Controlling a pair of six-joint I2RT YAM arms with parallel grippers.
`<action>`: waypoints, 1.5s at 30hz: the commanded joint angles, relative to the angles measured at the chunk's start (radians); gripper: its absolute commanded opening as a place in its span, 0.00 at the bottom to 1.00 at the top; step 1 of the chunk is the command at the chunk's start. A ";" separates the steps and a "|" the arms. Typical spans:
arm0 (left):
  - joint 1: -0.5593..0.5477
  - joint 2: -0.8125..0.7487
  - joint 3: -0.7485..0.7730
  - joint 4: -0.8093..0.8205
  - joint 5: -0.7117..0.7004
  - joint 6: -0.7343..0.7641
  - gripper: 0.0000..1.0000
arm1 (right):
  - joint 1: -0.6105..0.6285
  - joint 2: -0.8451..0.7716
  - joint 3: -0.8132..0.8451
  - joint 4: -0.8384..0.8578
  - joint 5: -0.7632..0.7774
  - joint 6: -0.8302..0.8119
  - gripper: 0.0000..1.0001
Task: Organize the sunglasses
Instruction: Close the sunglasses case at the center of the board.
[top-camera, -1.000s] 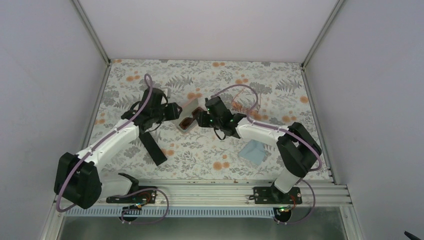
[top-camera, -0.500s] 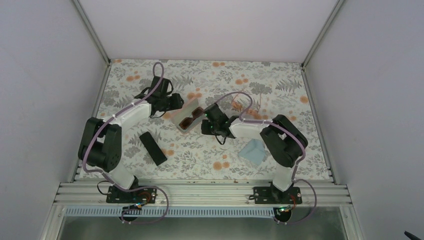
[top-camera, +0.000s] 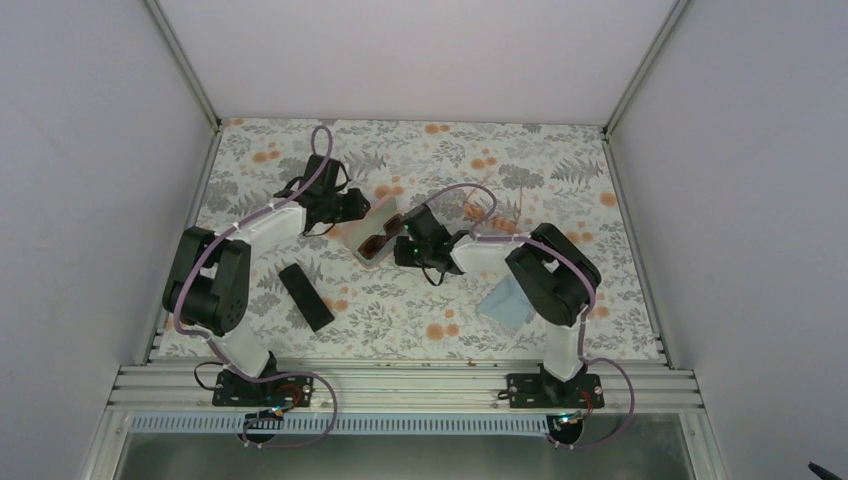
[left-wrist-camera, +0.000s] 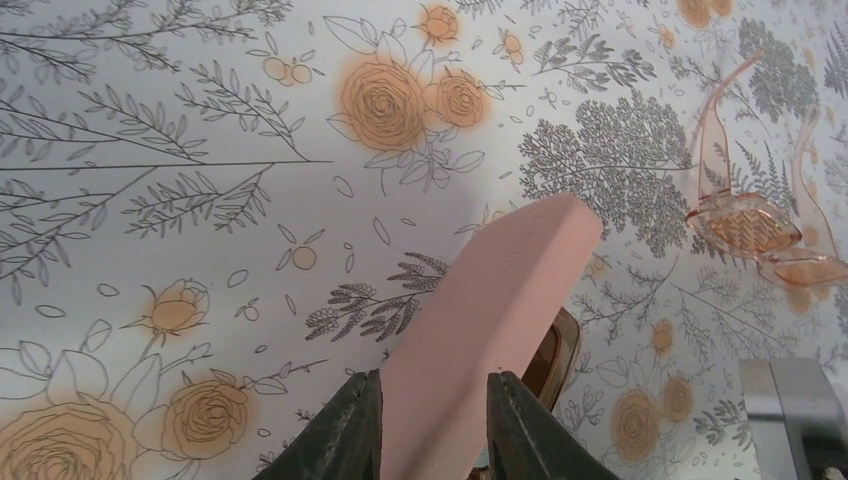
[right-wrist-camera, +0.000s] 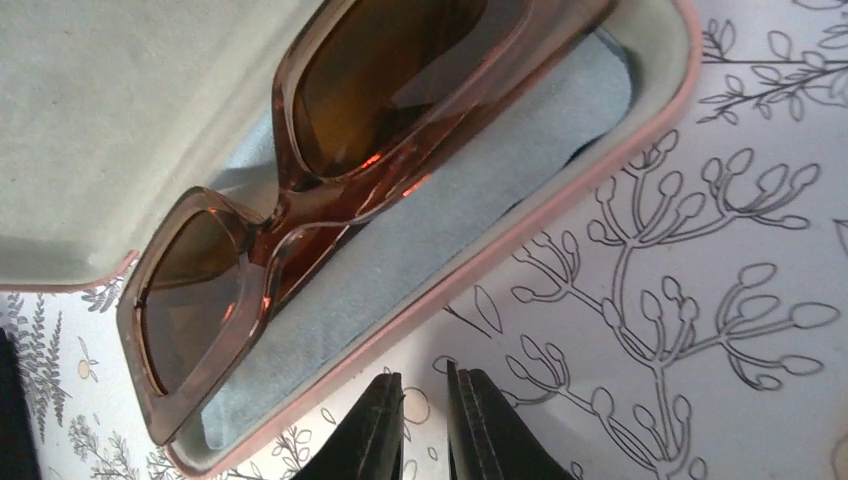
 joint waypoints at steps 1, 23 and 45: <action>0.005 0.016 -0.036 0.061 0.055 0.016 0.26 | 0.001 0.048 0.011 0.003 -0.016 0.028 0.15; -0.017 0.008 -0.234 0.213 0.242 -0.074 0.33 | -0.028 0.070 0.021 0.109 -0.080 0.099 0.13; -0.189 -0.016 -0.017 -0.107 -0.236 0.196 0.82 | -0.069 -0.366 -0.266 0.058 0.113 0.070 0.30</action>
